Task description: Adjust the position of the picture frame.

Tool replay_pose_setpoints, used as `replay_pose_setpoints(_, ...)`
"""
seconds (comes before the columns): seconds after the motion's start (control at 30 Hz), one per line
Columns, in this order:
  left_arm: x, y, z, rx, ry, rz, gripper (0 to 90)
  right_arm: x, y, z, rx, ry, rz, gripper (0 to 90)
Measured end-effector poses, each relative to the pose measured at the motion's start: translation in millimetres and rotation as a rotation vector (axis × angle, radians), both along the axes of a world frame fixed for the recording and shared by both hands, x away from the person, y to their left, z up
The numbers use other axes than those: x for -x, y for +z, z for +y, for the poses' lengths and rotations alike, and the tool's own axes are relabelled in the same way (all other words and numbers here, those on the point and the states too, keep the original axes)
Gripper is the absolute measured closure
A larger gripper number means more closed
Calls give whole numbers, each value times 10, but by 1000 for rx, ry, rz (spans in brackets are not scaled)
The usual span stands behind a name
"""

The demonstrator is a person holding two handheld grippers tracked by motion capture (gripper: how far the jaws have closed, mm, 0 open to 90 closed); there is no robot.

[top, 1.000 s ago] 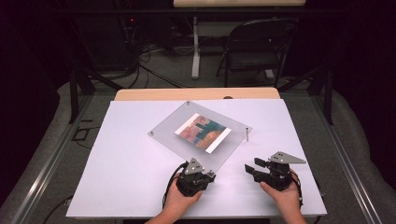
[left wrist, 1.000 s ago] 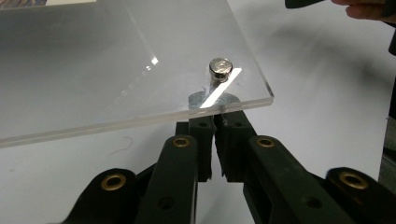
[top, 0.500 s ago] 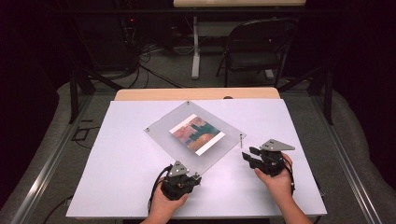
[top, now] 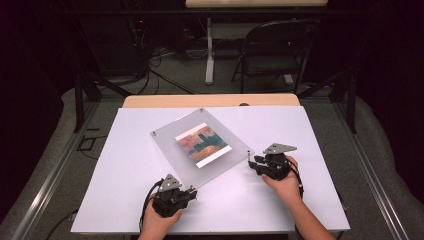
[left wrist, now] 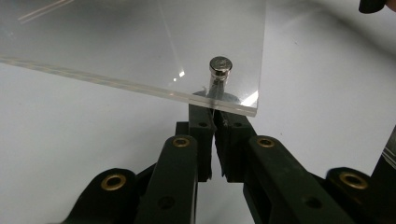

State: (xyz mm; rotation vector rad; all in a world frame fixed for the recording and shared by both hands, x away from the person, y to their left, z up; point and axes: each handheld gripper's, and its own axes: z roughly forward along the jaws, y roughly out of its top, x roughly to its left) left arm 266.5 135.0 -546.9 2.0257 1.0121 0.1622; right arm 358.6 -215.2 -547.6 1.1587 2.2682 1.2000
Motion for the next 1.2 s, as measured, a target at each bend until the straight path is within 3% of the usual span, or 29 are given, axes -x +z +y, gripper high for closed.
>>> replay_pose_setpoints(0.23, 25, -55, -38, 10, 20, -13, 851, -7, -28, 80, 3, -3, -35, 754)
replay_pose_setpoints(0.47, 27, -81, -8, 60, 37, 9, 835, -76, -70, 100, -3, -13, -20, 774)
replay_pose_setpoints(0.57, 28, -87, -10, 61, 51, 2, 808, -101, -86, 119, 0, -8, -19, 777)
replay_pose_setpoints(1.07, 75, -105, -101, 4, 51, -47, 754, -188, -132, 164, -14, -3, -8, 810)
replay_pose_setpoints(1.2, 77, -108, -115, -8, 44, -57, 790, -184, -137, 191, -9, 1, -15, 815)
